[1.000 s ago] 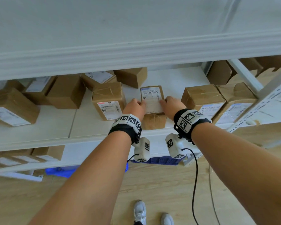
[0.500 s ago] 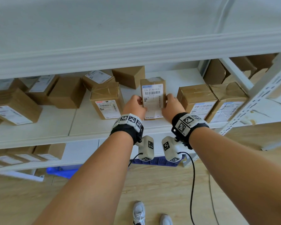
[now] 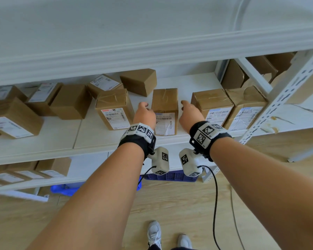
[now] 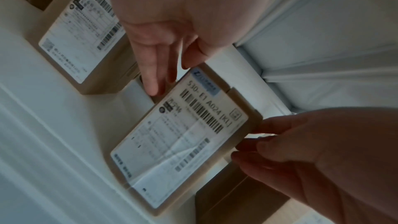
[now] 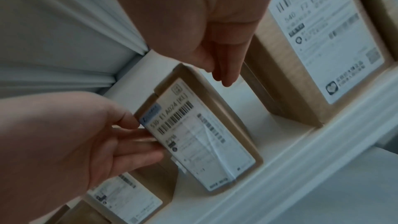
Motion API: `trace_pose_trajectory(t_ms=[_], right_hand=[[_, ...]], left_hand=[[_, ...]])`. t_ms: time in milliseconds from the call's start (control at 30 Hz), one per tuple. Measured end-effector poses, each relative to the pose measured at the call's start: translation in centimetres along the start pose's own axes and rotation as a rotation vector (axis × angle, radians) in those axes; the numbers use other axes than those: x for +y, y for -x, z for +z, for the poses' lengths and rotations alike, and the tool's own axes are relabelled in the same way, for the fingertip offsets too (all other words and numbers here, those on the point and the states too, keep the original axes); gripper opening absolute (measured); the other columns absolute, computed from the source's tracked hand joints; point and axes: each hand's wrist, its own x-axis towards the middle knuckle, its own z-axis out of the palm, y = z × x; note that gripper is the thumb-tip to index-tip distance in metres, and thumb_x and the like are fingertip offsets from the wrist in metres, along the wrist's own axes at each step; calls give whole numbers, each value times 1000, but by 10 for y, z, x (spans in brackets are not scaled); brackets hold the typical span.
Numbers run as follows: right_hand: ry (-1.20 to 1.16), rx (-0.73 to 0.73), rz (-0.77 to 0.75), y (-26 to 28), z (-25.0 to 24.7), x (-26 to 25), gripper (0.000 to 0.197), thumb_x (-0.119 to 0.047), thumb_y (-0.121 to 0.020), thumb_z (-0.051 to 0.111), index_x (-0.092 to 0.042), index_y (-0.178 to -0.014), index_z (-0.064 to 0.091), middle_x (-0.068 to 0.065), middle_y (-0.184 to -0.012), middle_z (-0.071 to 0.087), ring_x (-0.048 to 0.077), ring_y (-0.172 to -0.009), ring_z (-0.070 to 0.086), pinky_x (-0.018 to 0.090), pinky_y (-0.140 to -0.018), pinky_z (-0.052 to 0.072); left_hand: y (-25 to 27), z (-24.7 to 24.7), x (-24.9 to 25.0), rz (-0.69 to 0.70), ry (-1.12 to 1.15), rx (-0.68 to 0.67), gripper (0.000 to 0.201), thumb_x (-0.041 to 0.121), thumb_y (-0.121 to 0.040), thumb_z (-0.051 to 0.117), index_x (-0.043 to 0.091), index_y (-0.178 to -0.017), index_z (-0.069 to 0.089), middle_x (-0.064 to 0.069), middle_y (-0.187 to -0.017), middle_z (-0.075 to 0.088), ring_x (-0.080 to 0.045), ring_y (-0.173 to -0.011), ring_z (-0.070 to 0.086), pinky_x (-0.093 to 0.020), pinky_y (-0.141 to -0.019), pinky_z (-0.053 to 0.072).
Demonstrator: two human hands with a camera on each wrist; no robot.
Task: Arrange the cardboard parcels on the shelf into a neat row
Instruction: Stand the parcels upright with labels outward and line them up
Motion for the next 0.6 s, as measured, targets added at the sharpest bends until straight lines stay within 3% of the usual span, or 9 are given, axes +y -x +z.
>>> trace_pose_trajectory(t_ms=[67, 133, 267, 333, 433, 600], right_hand=[[-4, 55, -46, -2, -12, 0, 62, 8, -89, 39, -13, -147, 30, 12, -138, 50, 27, -122, 53, 35, -100, 46], [-11, 118, -106, -3, -23, 1, 64, 10, -86, 39, -14, -145, 36, 12, -136, 53, 26, -121, 54, 36, -100, 46], [47, 226, -177, -3, -41, 12, 59, 11, -86, 38, -12, -140, 44, 12, -136, 50, 29, -122, 50, 36, -97, 45], [129, 218, -150, -3, -49, 22, 53, 7, -88, 39, -9, -138, 46, 13, -138, 48, 30, -127, 43, 37, -100, 40], [209, 143, -88, -2, -53, 40, 47, 4, -88, 42, -5, -134, 49, 14, -140, 46, 31, -133, 37, 39, -110, 34], [183, 124, -115, -2, -50, 51, 55, 7, -88, 43, -11, -140, 45, 9, -148, 40, 26, -141, 30, 41, -115, 28]], left_hand=[[1, -4, 9, -5, 45, 8, 40, 20, -102, 34, 20, -142, 39, -8, -124, 60, -14, -68, 52, -23, -57, 36], [3, -4, 17, 23, 78, -4, 44, 29, -103, 36, 24, -146, 35, -6, -135, 54, -17, -83, 57, -25, -71, 40], [10, 4, 24, 87, 18, -124, 52, 31, -102, 40, 32, -152, 25, -4, -151, 38, -5, -74, 53, -23, -73, 42], [15, 9, 25, 104, -13, -152, 50, 31, -103, 38, 33, -151, 26, -2, -153, 37, -14, -97, 60, -23, -78, 41], [22, 18, 27, 101, -15, -157, 49, 34, -103, 37, 33, -151, 28, 0, -154, 36, -21, -127, 50, -26, -91, 39], [27, 33, 32, 113, -23, -124, 50, 38, -101, 40, 32, -149, 29, 1, -151, 39, -24, -130, 48, -33, -101, 40]])
